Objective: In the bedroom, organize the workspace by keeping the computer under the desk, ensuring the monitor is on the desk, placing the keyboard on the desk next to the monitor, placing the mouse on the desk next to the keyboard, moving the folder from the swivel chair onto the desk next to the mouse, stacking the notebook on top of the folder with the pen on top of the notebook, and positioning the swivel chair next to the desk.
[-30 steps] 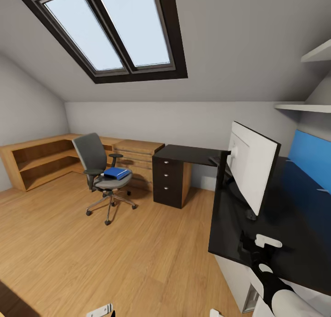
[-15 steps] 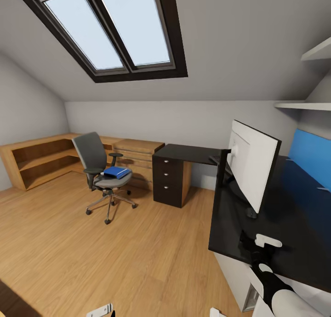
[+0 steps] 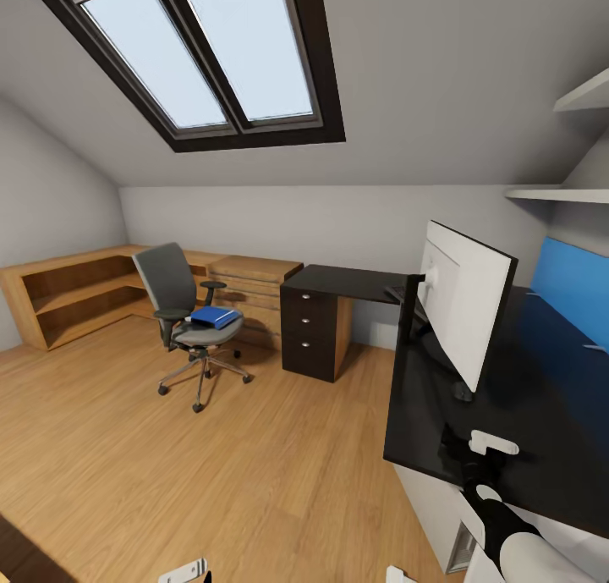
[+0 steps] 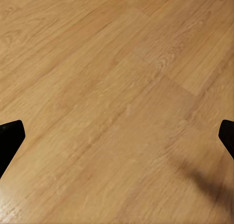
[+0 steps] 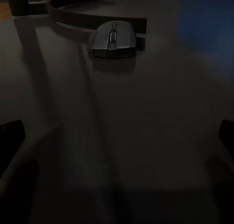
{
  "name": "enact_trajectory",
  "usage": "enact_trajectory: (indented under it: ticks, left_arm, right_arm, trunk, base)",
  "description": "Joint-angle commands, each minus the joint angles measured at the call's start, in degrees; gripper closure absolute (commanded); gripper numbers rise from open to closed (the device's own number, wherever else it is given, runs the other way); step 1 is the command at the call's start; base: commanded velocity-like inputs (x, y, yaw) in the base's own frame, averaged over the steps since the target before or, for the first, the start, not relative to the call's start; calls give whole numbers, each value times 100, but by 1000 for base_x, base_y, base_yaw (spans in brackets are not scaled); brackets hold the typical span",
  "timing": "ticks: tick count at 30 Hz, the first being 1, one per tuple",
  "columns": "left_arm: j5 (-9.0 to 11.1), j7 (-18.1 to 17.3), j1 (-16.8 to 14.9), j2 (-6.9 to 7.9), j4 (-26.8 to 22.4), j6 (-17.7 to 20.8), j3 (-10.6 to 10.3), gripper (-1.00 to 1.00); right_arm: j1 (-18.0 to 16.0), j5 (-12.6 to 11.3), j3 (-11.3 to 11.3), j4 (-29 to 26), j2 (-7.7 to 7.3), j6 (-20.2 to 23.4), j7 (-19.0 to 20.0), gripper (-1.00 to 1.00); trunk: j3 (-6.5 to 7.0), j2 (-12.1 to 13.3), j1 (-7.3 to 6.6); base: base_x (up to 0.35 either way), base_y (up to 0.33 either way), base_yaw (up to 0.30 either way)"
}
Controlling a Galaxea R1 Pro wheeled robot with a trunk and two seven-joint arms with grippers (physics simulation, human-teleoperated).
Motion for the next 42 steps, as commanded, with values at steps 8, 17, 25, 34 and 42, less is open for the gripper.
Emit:
enact_trajectory:
  ticks: [8, 17, 25, 34, 42]
  left_arm:
    - [-8, -15, -3, 0, 1, -17, 17, -100]
    - [-8, -32, -2, 7, 2, -18, 17, -100]
    - [-8, -33, -2, 4, 6, -17, 17, -100]
    - [-15, -37, -2, 4, 9, -21, 14, -100]
    - [-17, -34, -2, 7, 9, -22, 16, -100]
  right_arm:
    - [-2, -16, -10, 13, 0, -5, -6, -100]
    - [-2, -16, -10, 13, 0, -5, -6, -100]
    - [-2, -16, -10, 13, 0, -5, -6, -100]
    - [-2, -16, -10, 13, -1, -5, -6, -100]
    - [-2, -16, -10, 9, -4, -5, -6, -100]
  trunk:
    - [-7, -3, 0]
    - [-7, -3, 0]
    - [-7, -3, 0]
    - [-7, -3, 0]
    - [-7, -3, 0]
  base:
    - [15, 0, 0]
    - [195, 0, 0]
    - [55, 0, 0]
    - [56, 0, 0]
    - [141, 0, 0]
